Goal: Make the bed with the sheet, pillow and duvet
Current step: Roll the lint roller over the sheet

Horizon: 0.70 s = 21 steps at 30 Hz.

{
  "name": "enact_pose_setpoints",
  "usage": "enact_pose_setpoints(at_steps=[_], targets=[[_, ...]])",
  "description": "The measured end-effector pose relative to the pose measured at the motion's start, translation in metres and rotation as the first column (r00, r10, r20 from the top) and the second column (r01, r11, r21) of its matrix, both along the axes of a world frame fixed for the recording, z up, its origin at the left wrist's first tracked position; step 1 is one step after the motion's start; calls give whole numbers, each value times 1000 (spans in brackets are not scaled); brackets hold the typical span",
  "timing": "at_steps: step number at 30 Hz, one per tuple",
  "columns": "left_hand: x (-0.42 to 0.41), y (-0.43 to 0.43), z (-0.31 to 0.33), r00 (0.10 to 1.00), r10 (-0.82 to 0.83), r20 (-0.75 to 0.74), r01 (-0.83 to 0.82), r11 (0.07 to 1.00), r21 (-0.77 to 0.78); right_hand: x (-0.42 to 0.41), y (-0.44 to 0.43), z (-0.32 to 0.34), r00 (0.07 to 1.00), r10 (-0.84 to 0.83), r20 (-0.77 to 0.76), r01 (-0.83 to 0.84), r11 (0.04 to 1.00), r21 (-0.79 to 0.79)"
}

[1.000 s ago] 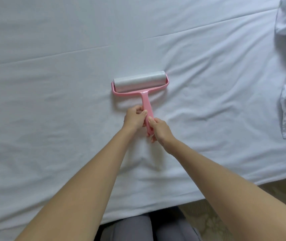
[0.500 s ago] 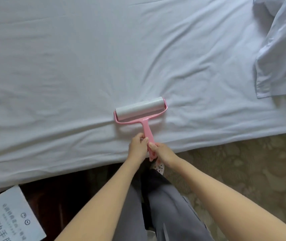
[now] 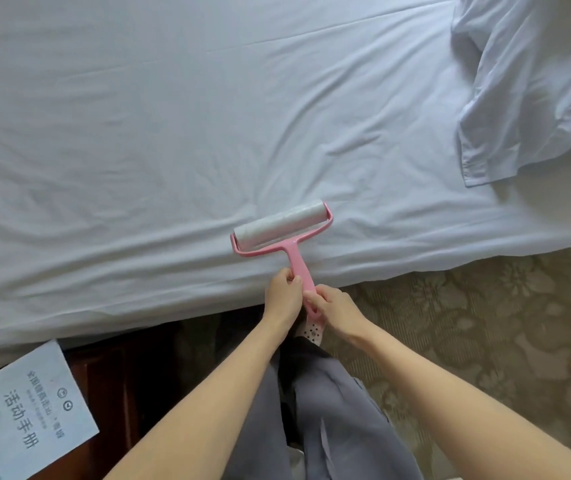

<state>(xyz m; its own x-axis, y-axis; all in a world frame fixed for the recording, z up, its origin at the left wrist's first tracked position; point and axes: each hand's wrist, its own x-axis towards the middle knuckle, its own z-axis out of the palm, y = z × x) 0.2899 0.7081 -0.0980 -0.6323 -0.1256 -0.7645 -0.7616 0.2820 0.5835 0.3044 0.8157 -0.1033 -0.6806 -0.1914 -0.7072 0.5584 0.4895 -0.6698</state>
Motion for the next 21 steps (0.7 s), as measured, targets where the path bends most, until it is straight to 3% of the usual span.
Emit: enact_pose_setpoints(at_steps=[6, 10, 16, 21], targets=[[-41, 7, 31, 992, -68, -110, 65, 997, -33, -31, 0, 24, 993, -67, -97, 63, 997, -46], [-87, -1, 38, 985, -35, -170, 22, 997, -76, -79, -10, 28, 987, -17, -158, 17, 1000, 2], [-188, -20, 36, 974, 37, -223, -55, 996, -76, -178, -29, 22, 986, -106, -128, 96, 992, -76], [-281, -45, 20, 974, 78, -211, -95, 993, -71, -275, -47, 19, 997, -57, -58, 48, 988, -144]])
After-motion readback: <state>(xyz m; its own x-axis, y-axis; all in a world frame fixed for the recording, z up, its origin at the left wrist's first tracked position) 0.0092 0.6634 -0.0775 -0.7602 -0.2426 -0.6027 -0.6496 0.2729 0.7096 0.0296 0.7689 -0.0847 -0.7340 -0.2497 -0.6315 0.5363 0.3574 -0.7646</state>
